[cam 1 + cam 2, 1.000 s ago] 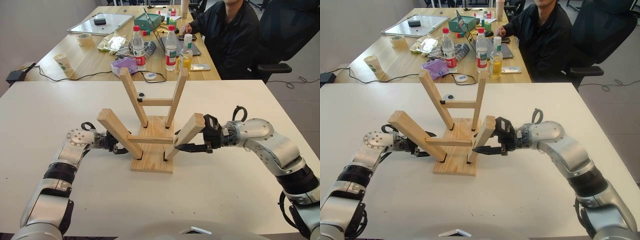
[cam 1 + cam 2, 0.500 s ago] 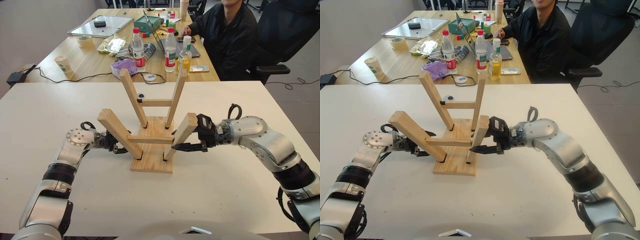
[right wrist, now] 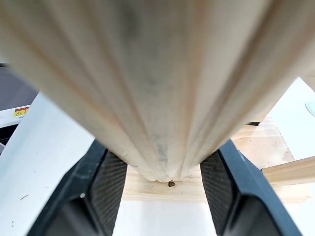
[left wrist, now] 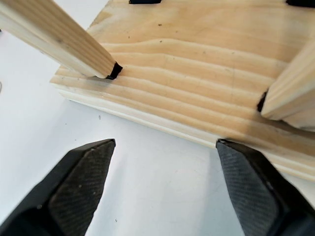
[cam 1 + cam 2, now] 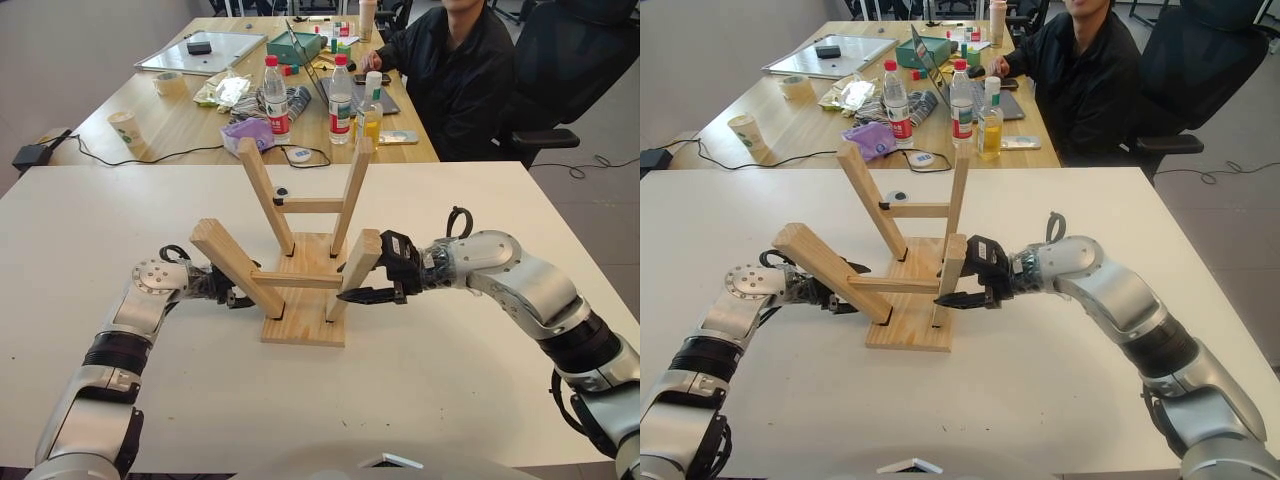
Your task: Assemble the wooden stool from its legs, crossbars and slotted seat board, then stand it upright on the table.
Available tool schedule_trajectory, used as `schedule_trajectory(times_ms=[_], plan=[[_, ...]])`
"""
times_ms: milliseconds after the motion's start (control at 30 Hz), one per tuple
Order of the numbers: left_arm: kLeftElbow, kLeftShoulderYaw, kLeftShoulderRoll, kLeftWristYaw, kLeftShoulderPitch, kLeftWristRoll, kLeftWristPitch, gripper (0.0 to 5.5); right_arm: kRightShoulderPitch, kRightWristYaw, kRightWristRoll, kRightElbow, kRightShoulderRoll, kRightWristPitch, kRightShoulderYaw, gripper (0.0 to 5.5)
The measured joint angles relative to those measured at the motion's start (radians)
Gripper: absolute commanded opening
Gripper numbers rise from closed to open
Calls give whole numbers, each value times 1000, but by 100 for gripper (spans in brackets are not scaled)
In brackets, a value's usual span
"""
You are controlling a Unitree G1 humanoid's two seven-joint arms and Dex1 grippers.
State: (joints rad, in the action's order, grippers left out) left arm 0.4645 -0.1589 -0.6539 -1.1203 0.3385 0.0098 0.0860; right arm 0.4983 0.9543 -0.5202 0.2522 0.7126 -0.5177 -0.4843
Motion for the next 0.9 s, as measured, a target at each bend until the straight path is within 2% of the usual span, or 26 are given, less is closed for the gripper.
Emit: schedule_trajectory(times_ms=[233, 433, 533, 667, 900], plan=[[-120, 5, -24, 41, -56, 24, -21, 379, 20, 0, -2, -1, -1, -8, -7, 206], [-114, 10, -27, 73, -42, 28, -37, 379, 25, -25, -1, -1, -9, -9, -10, 206], [-106, 62, -31, 102, 107, 3, -48, 379, 32, -59, 8, -1, -35, -23, -30, 206], [-143, 169, -105, 91, 400, -90, -161, 379, 36, -66, 8, 3, -36, -23, -37, 206], [-455, 201, -146, -105, 633, -429, -549, 379, 32, -74, 7, 8, -36, -24, -37, 206]])
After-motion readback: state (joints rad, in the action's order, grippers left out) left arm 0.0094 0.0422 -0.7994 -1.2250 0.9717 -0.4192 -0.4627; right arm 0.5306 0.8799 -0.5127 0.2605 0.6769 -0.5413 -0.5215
